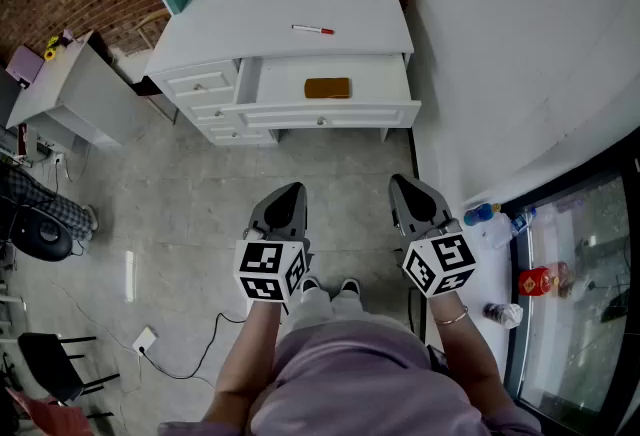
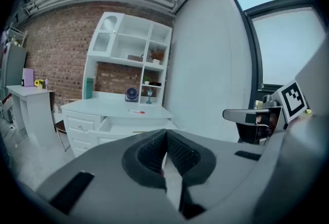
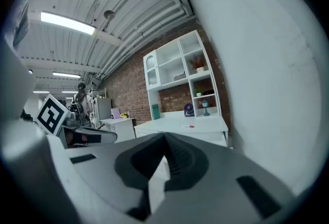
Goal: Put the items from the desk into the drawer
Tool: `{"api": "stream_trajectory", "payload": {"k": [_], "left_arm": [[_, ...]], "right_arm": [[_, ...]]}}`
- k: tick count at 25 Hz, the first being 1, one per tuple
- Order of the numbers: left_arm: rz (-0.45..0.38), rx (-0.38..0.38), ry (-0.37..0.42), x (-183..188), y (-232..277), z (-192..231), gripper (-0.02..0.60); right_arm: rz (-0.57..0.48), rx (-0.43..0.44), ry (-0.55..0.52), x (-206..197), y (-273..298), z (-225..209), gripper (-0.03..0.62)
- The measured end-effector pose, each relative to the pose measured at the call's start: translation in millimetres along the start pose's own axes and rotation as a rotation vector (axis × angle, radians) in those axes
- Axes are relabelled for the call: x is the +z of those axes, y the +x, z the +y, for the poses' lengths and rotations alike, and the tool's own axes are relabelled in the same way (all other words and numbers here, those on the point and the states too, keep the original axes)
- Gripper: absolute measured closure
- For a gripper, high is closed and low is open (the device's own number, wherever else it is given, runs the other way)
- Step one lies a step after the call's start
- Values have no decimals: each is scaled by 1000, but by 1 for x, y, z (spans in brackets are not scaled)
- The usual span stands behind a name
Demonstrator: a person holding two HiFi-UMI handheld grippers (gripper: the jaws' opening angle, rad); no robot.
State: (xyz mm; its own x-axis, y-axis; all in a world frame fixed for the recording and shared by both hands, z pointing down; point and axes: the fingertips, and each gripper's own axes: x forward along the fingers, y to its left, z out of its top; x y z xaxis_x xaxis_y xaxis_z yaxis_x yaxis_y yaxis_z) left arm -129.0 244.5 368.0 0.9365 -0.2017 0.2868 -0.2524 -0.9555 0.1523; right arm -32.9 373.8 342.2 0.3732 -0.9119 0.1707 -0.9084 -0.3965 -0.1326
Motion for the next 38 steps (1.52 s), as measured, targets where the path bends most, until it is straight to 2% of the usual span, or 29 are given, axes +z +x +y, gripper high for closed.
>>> {"api": "stream_trajectory", "payload": {"k": [7,14,23,29,38], "left_arm": [[-17,-14,-9,0,-3,-9,584],[-20,19,-25,0,-10,-2,584],[-11,52,-21,5,1,26,583],[6,53,-22,6,32,57,583],[11,32,-39,33,99,124,583]], "right_arm": [[-19,33,32,-3,-9,2,592],[-29,45,18,2,-6,1,591],[3,50,22,-4,23,4,513],[23,40,20,-5,60,-5,479],[33,28,18,11,156,-21,445]]}}
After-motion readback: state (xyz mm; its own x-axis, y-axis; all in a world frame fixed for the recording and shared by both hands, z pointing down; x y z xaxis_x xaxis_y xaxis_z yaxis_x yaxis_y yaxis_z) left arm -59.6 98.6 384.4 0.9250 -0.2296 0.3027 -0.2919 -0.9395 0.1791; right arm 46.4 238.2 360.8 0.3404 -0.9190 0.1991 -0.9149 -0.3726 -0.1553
